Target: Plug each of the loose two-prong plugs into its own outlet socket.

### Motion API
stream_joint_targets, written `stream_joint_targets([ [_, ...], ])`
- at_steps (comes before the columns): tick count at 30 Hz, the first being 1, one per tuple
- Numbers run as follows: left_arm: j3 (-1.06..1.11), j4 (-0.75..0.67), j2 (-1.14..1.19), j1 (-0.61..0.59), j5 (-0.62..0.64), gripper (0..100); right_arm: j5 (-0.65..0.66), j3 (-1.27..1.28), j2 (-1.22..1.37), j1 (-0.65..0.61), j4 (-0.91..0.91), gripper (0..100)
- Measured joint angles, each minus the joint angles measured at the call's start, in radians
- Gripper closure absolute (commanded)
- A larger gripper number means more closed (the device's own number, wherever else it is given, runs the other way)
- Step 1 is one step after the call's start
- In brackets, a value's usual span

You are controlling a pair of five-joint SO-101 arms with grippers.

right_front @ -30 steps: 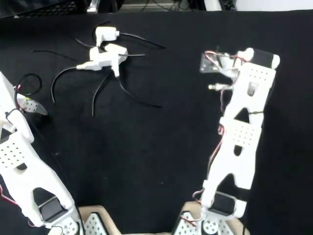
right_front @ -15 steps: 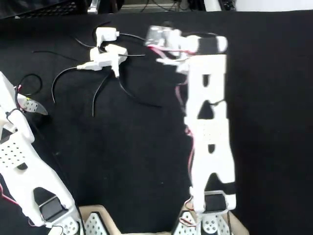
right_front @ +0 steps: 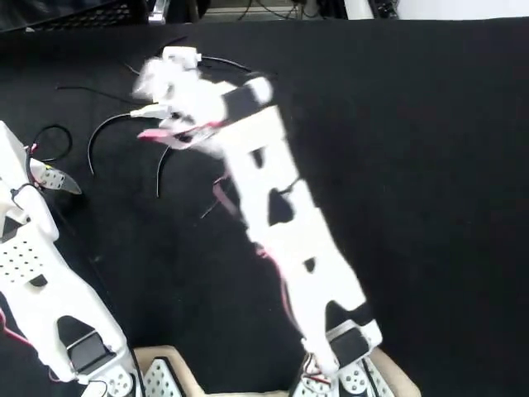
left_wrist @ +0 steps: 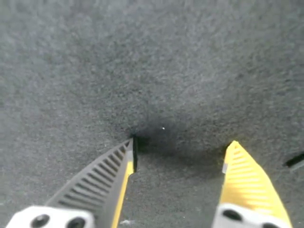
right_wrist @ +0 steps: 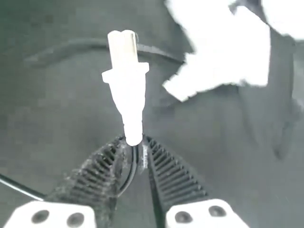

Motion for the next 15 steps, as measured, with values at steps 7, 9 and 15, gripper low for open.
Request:
stream_joint_targets([
  [7,0.0,0.0,0.002,-0.052,0.009,70,-0.006,0.051,0.152,-0.129,0.0,97.9],
  [9,0.003,0.0,0.002,-0.06,0.038,70,-0.009,0.051,0.195,-0.144,0.0,96.7],
  [15,0.005,0.005,0.002,-0.06,0.066,70,-0.121,0.052,0.216,-0.204,-0.009,77.3],
])
